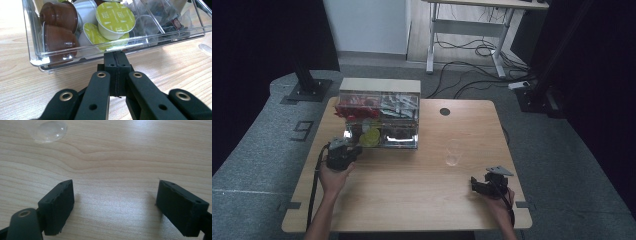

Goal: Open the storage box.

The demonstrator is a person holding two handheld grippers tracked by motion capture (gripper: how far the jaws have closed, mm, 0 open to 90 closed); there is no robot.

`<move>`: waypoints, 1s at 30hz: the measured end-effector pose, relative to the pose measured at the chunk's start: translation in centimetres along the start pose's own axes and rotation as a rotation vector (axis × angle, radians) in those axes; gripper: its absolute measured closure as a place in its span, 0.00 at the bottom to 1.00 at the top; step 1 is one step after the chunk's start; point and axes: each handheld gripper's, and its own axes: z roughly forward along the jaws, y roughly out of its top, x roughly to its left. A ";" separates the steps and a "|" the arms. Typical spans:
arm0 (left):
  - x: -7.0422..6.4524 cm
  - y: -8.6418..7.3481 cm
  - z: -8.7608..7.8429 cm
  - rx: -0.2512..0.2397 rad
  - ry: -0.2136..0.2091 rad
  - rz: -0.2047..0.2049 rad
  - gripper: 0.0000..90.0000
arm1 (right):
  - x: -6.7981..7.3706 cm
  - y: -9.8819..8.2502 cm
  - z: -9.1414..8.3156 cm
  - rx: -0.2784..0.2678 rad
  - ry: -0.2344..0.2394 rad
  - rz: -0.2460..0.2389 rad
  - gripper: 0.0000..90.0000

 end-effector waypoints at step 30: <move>-0.2 3.5 -1.3 -0.033 0.002 0.015 1.00 | 0.1 -0.2 -0.2 -0.006 -0.008 0.007 0.20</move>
